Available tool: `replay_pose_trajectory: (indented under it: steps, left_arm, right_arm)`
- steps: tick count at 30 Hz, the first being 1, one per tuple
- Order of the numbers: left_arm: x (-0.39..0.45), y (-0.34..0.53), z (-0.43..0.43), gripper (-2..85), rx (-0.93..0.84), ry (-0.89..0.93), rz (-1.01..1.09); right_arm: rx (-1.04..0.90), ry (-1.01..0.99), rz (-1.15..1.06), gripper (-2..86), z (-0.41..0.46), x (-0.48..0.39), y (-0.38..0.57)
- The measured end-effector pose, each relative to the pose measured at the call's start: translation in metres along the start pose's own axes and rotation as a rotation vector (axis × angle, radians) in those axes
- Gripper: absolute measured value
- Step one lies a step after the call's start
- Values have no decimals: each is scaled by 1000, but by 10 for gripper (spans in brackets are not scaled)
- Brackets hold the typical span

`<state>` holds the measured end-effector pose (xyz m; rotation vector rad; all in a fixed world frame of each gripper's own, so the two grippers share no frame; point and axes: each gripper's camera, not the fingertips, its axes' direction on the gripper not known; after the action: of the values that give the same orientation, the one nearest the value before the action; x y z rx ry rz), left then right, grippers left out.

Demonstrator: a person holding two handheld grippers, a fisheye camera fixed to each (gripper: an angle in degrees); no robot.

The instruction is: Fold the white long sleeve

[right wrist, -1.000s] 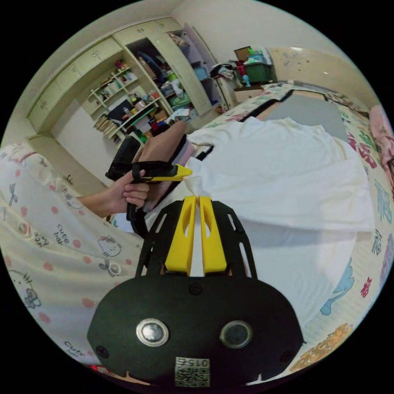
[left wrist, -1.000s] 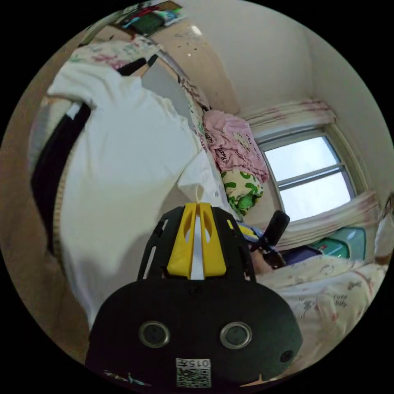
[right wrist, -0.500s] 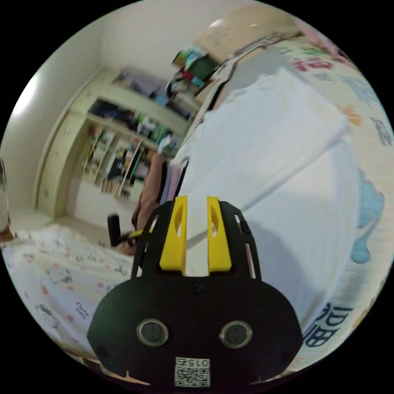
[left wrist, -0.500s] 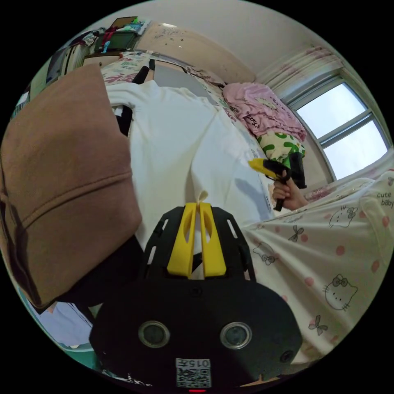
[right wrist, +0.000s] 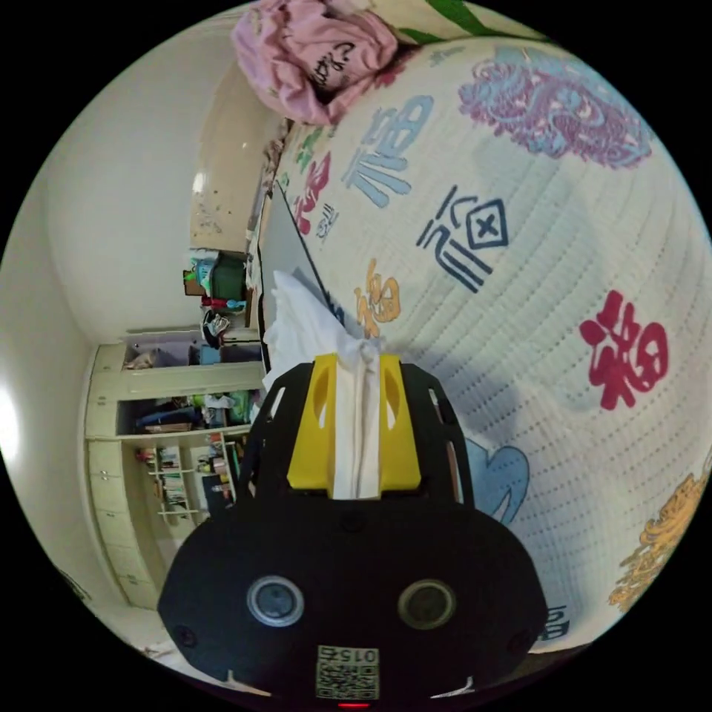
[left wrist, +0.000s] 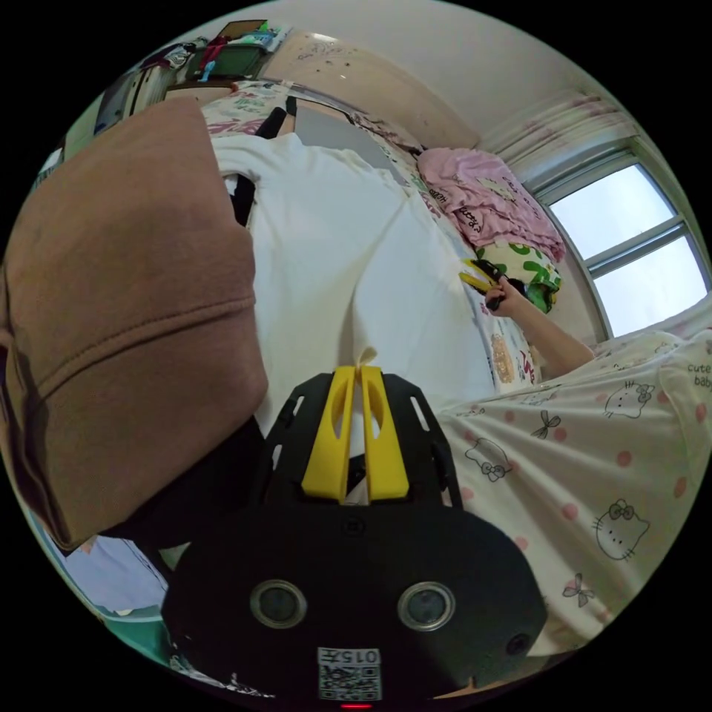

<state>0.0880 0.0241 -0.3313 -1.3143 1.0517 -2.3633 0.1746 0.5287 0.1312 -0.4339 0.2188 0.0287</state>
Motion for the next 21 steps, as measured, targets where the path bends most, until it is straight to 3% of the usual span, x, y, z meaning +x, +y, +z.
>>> replay_pose_trajectory:
  steps: [7, 12, 18, 21]
  left_arm:
    - [1, -3, -2, -5, 0, -10, -17]
    - [4, -9, 8, -5, -46, -89, -11]
    - [-8, -4, 13, -1, -56, -124, -144]
    - [-14, 0, 2, 9, 0, -89, -166]
  right_arm:
    - [101, -40, 60, 9, -10, 1, 10]
    - [118, 119, -21, 0, 4, -23, 22]
    - [151, 313, -286, 15, 9, -76, 77]
    - [19, 322, -679, 46, 20, -124, 153]
